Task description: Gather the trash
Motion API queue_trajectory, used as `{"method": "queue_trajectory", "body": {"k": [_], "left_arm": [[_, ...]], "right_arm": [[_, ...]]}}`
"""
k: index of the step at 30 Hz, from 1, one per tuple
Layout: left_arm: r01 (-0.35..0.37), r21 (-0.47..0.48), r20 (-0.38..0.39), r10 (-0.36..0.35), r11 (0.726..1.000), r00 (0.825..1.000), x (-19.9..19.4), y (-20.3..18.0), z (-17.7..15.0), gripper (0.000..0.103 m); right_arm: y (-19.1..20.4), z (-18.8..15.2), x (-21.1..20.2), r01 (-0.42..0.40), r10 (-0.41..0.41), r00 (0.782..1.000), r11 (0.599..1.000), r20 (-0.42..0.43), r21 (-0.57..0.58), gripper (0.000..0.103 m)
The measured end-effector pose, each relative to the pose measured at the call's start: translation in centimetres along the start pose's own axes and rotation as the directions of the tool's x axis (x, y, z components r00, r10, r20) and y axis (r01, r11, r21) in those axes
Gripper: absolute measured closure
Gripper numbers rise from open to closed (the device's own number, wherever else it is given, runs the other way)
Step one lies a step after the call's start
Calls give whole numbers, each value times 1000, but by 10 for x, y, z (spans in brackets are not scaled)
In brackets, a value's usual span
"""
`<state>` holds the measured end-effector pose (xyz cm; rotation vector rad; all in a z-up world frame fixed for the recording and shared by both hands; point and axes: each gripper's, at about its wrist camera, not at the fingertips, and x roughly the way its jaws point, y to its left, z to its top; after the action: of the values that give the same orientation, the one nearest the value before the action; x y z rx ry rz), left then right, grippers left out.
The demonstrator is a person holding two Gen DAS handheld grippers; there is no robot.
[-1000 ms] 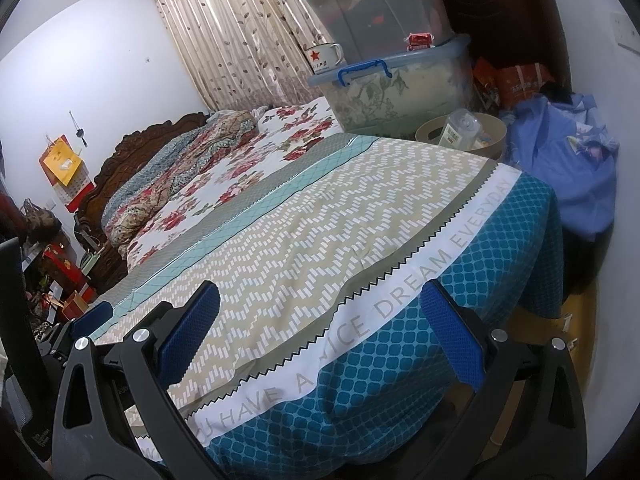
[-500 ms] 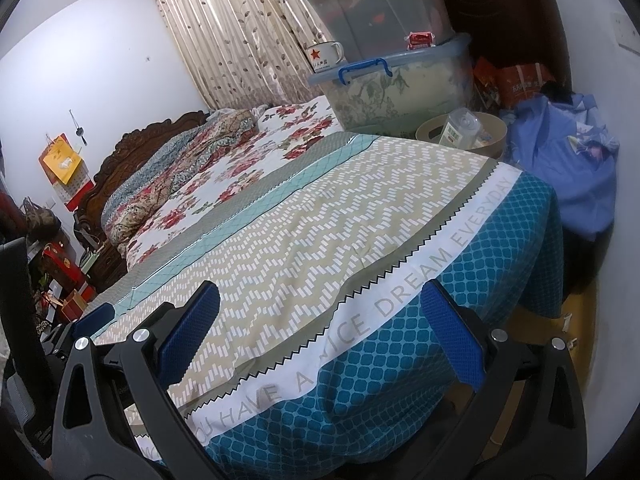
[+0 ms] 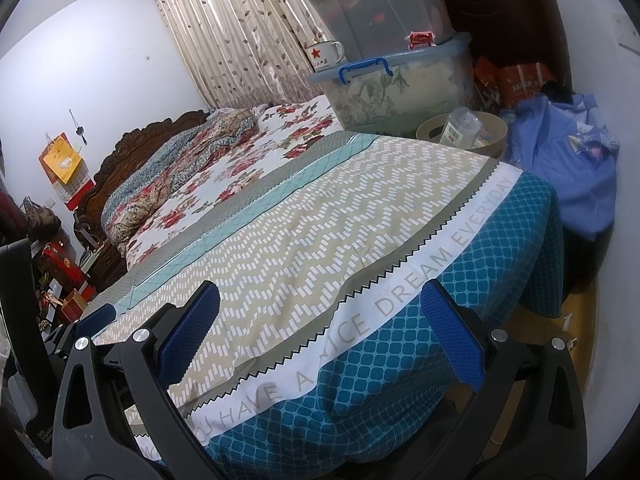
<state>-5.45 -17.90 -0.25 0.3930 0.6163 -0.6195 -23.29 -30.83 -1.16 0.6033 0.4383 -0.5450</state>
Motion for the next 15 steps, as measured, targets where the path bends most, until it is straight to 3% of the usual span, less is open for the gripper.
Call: {"method": "queue_trajectory", "body": {"k": [15], "left_arm": [[-1, 0, -1, 1, 1000, 1000, -1, 1, 0, 9]], "right_arm": [[-1, 2, 1, -5, 5, 1000, 1000, -1, -6, 4]]}}
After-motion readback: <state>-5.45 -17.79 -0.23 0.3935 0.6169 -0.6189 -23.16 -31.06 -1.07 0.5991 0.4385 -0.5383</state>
